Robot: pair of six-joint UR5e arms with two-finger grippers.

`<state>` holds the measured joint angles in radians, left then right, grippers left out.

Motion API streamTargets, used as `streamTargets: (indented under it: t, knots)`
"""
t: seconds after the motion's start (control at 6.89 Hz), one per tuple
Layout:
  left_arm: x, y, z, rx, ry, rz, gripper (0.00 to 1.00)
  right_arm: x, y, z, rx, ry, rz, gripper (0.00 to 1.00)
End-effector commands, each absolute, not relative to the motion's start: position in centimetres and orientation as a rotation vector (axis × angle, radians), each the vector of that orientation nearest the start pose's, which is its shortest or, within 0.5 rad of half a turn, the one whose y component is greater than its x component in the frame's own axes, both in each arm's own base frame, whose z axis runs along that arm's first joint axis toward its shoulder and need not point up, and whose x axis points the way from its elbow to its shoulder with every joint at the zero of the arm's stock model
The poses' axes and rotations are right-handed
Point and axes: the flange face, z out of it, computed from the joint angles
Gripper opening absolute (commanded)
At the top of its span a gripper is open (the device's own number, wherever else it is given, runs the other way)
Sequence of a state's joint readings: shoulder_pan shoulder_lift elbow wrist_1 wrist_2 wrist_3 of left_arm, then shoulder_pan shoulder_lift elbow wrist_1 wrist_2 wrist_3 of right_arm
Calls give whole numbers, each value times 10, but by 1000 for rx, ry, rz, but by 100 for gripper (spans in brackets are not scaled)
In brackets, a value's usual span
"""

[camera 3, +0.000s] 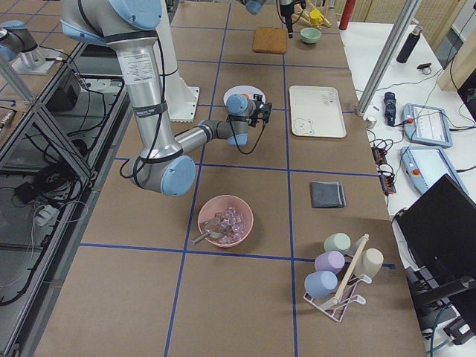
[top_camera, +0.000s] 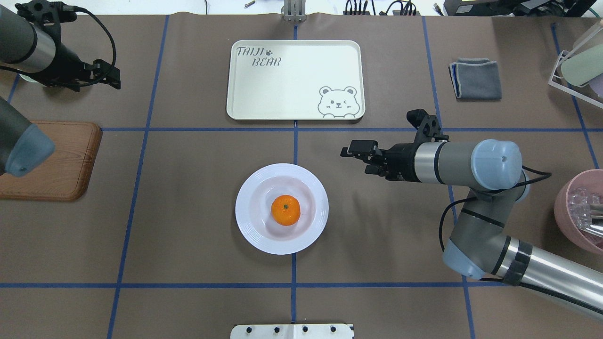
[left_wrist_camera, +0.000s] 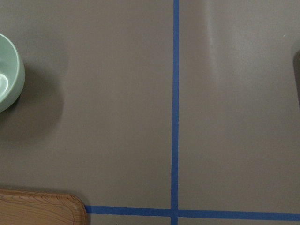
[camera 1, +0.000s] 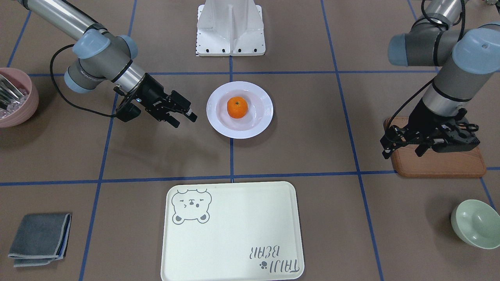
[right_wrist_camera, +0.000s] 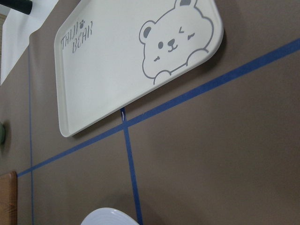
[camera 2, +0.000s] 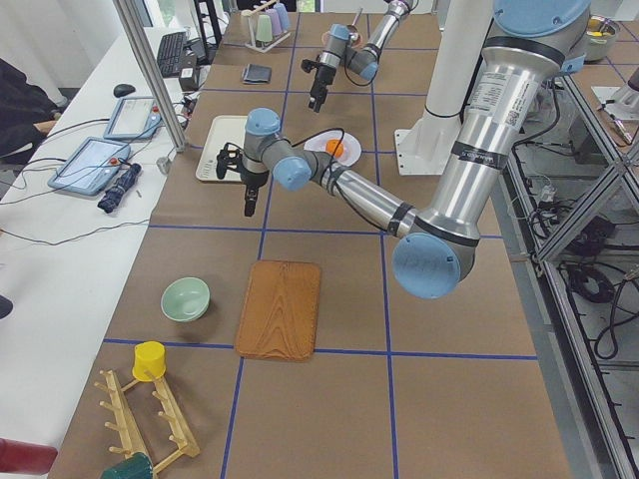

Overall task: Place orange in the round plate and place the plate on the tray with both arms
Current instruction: 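Withdraw the left gripper from the plate while the right gripper reaches toward the plate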

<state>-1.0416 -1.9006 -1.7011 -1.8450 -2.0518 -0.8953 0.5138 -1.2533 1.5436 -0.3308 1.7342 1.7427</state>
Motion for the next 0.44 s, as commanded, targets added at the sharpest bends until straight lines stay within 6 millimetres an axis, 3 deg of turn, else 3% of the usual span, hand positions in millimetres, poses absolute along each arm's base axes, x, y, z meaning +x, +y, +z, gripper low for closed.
streamTargets:
  t: [0.0, 0.29]
  knots:
    - [230, -589, 403, 231, 801, -189, 99, -501, -386, 357, 117, -1594, 458, 100]
    - [231, -593, 413, 223, 793, -193, 99, -507, -377, 352, 89, -1633, 469, 100]
